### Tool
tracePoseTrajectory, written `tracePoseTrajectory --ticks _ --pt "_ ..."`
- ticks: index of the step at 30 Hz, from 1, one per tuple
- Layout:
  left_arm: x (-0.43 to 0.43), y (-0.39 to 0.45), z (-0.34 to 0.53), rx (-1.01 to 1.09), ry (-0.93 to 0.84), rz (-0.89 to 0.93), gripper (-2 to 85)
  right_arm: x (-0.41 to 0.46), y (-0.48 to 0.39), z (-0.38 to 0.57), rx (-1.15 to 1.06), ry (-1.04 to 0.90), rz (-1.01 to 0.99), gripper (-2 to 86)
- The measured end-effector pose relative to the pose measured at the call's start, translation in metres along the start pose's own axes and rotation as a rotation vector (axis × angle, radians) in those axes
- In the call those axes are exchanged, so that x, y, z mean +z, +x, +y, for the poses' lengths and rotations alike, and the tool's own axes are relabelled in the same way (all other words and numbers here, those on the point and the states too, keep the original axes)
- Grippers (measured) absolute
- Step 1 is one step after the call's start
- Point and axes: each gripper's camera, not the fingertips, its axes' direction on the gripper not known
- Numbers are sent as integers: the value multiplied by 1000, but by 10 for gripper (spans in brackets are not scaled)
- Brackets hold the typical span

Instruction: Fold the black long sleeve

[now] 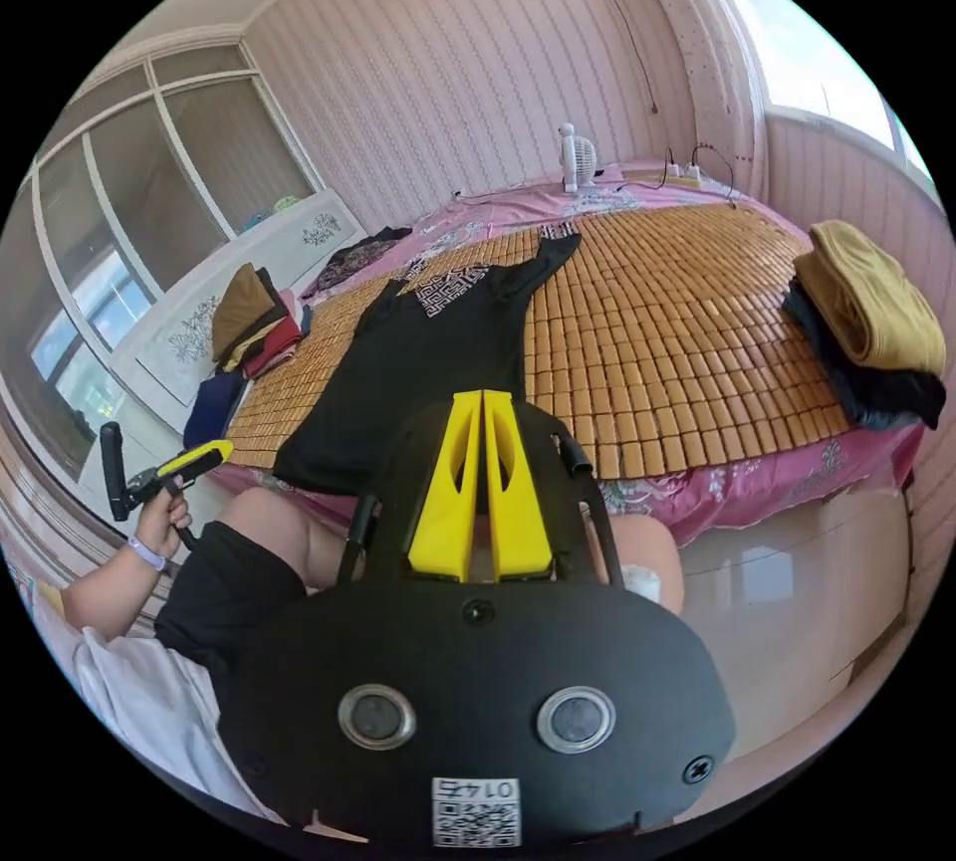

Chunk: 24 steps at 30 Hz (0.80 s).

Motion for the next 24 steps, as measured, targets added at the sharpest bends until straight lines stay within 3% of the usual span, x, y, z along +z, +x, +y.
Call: tracePoseTrajectory --ticks 4,9,15,21,24 --pt "36 -1 -51 46 -2 37 -10 23 -1 -41 -102 4 44 27" --pt "115 7 -146 109 -32 112 -10 82 27 -120 -52 -87 13 70" --pt "229 17 -279 141 -87 221 -10 201 50 -256 -115 -164 98 86" --pt "318 31 -362 181 -226 240 -10 315 108 -359 167 -182 111 98" --pt "335 34 -381 194 -274 228 -10 346 136 -369 320 -228 76 40"
